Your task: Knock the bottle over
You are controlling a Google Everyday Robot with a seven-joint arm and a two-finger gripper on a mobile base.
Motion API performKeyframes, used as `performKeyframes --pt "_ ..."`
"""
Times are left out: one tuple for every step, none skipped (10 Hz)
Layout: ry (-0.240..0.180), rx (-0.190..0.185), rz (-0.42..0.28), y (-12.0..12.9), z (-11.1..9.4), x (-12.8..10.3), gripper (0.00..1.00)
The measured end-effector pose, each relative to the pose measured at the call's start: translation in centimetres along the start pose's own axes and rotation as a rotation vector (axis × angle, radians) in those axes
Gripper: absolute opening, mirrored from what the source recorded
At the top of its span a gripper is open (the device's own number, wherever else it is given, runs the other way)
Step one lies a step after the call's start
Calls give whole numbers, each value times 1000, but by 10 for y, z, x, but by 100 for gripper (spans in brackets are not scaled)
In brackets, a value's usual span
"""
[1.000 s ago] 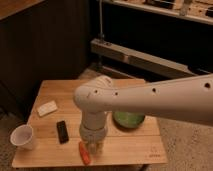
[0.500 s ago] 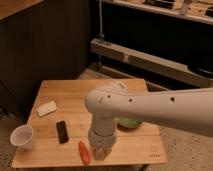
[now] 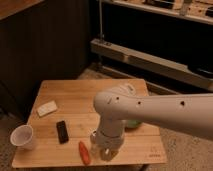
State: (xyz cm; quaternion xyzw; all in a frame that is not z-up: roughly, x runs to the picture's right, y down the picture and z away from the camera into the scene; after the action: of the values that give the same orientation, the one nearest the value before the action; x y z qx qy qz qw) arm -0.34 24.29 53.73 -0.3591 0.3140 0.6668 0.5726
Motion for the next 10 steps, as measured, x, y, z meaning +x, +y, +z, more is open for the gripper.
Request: performKeyframes --pt "0 2 13 0 -1 -2 17" --pt "-2 4 29 -4 -2 -4 17" --pt "-6 3 46 -15 -2 -7 17" --pt "-6 2 46 -19 -2 -11 17" --pt "-5 2 50 -20 -2 -14 17" --pt "-3 4 72 -22 0 -14 17" --pt "-3 2 95 -26 0 -17 17" --pt "3 2 105 -29 -1 -20 17" --pt "15 3 88 -30 -2 -23 17" --pt "29 5 71 -32 -2 -24 17"
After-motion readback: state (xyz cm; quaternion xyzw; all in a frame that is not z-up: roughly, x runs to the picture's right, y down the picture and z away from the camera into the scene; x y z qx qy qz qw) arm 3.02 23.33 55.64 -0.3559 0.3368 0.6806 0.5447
